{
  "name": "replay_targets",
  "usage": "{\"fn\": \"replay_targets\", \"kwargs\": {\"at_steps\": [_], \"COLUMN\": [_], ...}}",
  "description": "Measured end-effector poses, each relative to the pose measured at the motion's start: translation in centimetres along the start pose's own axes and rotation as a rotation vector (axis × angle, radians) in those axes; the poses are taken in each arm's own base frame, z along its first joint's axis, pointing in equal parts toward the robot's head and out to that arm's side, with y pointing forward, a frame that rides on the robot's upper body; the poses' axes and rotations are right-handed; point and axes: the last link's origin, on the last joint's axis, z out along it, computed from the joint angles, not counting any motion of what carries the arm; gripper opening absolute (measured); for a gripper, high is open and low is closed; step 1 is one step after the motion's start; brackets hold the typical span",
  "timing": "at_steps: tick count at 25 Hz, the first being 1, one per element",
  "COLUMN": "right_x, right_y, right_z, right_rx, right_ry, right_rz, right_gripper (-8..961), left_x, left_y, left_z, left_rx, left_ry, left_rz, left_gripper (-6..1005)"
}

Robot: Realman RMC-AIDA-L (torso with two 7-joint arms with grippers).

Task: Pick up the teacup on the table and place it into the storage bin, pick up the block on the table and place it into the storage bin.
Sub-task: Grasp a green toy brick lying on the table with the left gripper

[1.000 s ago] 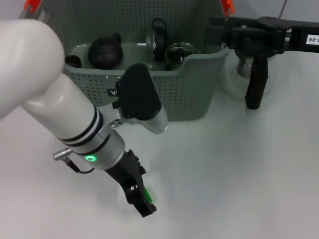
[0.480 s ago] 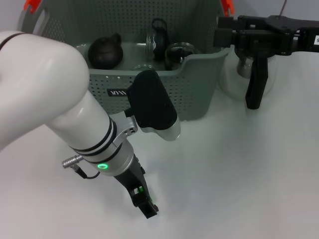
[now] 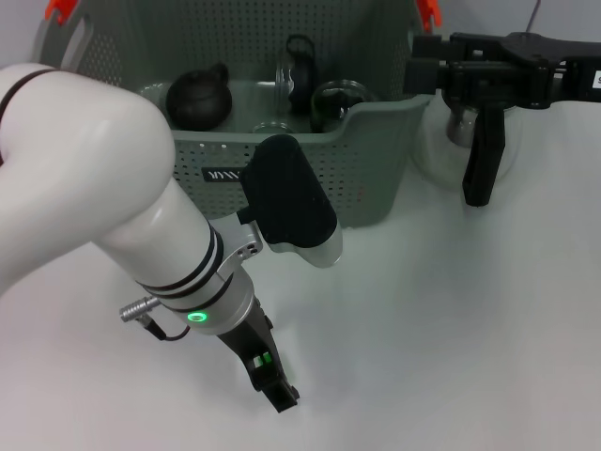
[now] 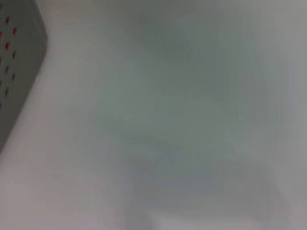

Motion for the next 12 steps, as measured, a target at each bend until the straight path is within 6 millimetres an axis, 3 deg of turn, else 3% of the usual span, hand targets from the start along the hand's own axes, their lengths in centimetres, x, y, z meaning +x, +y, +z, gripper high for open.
{"fn": "replay_targets", "kwargs": {"at_steps": [9, 12], "right_x": [0.16, 0.15], "right_y": [-0.03, -0.04], "right_z": [-0.19, -0.24], "right_rx": [0.005, 0.006], "right_ry": [-0.003, -0.003], "right_rz": [-0.001, -0.002], "right_gripper": [946, 946], "left_x": [-0.06, 0.03], "left_y": [0.06, 0.11], "left_z": [0.2, -0.05], "left_rx": [0.026, 0.03], "left_ry": [-0.011, -0.004], "left_rz": [0.014, 0.018], "left_gripper": [882, 790]}}
